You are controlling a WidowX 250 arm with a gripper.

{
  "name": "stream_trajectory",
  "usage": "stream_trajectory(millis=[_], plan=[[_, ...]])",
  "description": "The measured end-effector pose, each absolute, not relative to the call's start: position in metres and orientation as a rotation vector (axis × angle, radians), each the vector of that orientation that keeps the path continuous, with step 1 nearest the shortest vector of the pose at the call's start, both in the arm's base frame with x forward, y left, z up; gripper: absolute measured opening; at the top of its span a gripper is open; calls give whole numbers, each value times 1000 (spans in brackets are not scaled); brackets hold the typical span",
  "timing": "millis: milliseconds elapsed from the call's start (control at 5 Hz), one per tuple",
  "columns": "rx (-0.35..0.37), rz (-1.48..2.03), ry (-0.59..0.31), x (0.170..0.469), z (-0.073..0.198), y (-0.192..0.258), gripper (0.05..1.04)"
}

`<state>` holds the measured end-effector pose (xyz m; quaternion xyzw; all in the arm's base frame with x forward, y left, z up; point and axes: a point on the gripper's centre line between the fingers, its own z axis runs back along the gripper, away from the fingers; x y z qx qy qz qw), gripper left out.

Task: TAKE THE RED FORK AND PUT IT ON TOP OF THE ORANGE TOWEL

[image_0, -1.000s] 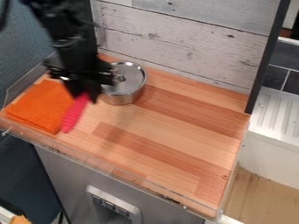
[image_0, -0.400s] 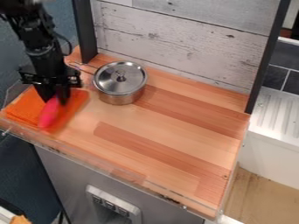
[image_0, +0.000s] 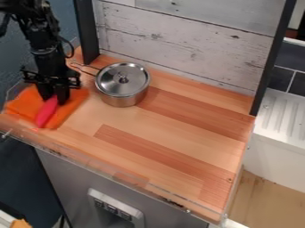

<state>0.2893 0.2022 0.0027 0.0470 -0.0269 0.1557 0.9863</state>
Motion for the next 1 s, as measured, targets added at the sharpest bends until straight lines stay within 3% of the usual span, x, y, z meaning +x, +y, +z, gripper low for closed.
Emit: stream_trajectory(millis=[200,600,800,1000], plan=[[101,287,-44,291,3,203,389],[49,255,-75,285,17,188,953],[44,242,-130,285,50,188,1010],[22,219,-126,282,59,182,1005]])
